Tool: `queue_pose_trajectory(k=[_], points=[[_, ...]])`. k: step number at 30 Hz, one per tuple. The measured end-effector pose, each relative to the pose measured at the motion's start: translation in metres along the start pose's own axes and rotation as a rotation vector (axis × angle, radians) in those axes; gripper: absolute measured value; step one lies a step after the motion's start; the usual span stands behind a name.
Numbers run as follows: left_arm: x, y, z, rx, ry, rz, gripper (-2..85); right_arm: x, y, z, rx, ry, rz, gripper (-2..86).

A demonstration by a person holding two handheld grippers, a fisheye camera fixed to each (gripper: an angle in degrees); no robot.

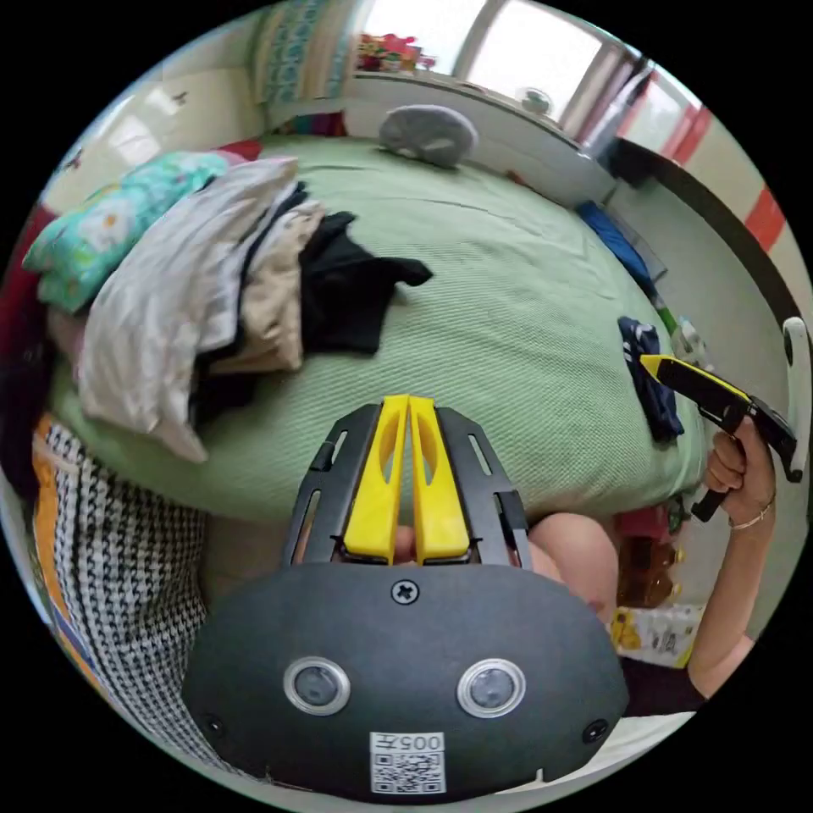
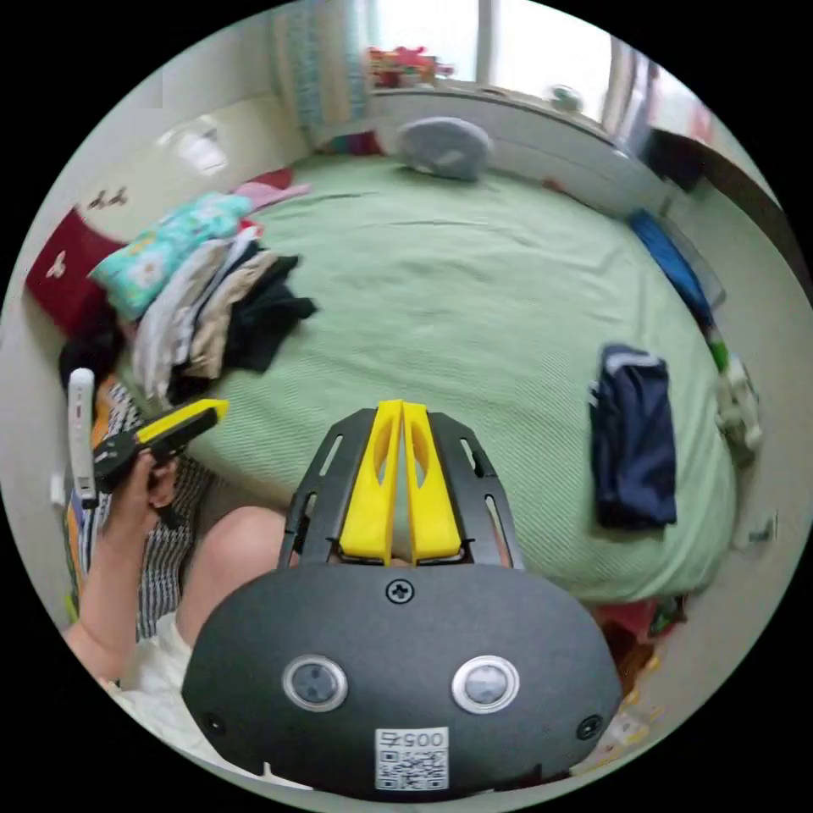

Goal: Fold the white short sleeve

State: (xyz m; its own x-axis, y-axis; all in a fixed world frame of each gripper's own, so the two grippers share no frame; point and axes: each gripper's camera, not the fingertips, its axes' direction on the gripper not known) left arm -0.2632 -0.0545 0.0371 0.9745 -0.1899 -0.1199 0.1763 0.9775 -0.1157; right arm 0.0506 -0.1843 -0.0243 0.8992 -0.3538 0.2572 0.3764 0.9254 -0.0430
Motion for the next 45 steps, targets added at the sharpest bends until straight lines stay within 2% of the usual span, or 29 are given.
queue_pose_trajectory(k=[5,9,15,21,29,37,45], points=[[-0.095,0.018,-0.057,0.064,-0.185,-0.024,0.3,-0.118,-0.046,0.006,-0.001,-0.033,-0.163,-1.1],[-0.161,0.009,-0.077,0.08,-0.177,-0.004,3.2,-0.175,-0.071,0.018,-0.04,-0.062,-0.209,-1.2],[-0.218,-0.022,-0.065,0.058,-0.174,0.037,10.9,-0.209,-0.083,0.03,-0.084,-0.038,-0.229,-1.2],[-0.256,-0.029,-0.064,0.043,-0.18,-0.006,9.7,-0.214,-0.091,0.031,-0.115,-0.032,-0.214,-1.3],[-0.281,-0.022,-0.08,0.077,-0.174,-0.012,6.0,-0.232,-0.097,0.024,-0.117,-0.034,-0.228,-1.2],[-0.288,-0.025,-0.105,0.181,-0.059,-0.056,4.4,-0.223,-0.096,0.007,-0.095,-0.048,-0.193,-1.4],[-0.205,-0.057,-0.093,0.189,0.179,0.064,4.1,-0.169,-0.086,-0.01,-0.065,-0.037,-0.091,-1.4]])
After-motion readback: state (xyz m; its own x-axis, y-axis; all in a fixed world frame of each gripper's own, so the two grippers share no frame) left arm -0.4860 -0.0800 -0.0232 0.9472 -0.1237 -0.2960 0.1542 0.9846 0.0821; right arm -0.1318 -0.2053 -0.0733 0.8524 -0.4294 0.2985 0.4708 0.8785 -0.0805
